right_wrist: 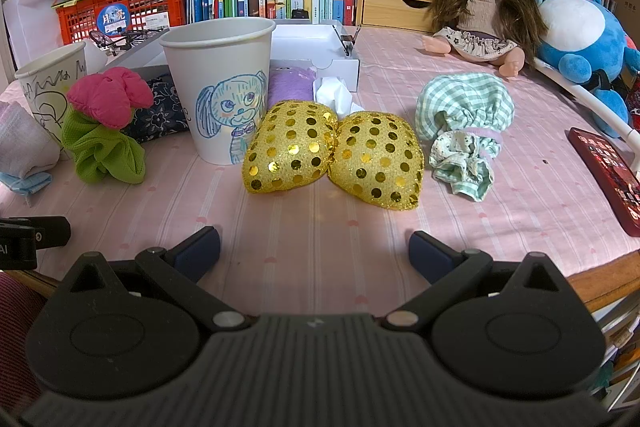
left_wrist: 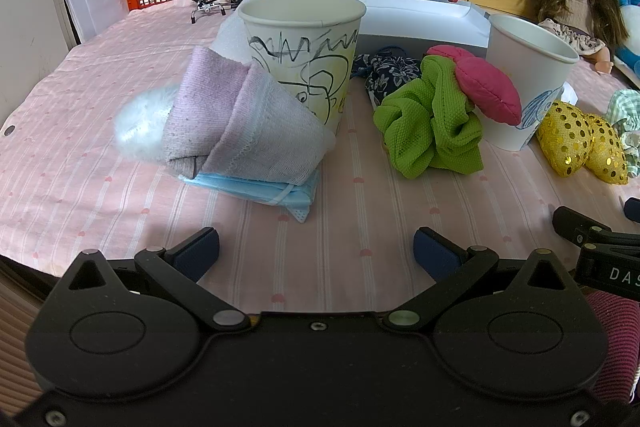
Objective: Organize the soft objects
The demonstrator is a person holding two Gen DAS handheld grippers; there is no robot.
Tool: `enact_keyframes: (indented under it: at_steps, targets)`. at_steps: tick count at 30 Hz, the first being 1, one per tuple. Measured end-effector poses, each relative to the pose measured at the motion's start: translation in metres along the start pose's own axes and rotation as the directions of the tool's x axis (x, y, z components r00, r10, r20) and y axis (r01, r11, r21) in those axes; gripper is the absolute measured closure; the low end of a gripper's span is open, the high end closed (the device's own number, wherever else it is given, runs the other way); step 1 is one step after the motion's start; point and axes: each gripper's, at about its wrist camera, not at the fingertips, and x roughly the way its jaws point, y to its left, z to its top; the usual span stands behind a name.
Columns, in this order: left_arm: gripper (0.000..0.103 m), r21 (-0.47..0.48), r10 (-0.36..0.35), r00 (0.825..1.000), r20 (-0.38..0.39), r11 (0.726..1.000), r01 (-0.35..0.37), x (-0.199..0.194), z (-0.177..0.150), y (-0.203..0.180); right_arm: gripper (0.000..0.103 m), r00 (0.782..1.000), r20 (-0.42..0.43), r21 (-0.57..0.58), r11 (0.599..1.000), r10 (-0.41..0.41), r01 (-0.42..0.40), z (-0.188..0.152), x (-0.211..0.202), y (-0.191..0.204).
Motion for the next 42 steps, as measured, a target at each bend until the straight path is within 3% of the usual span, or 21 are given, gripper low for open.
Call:
enact_keyframes:
  at_steps: [42]
  targets:
    - [0.0,-0.001,0.007,1.0,0.006,1.0,-0.007,0.0001,-0.001,0.0,0.0,1.0,0.01,-0.002,1.0,-0.001,0.001,-0.0024,-0.0015,0.0003]
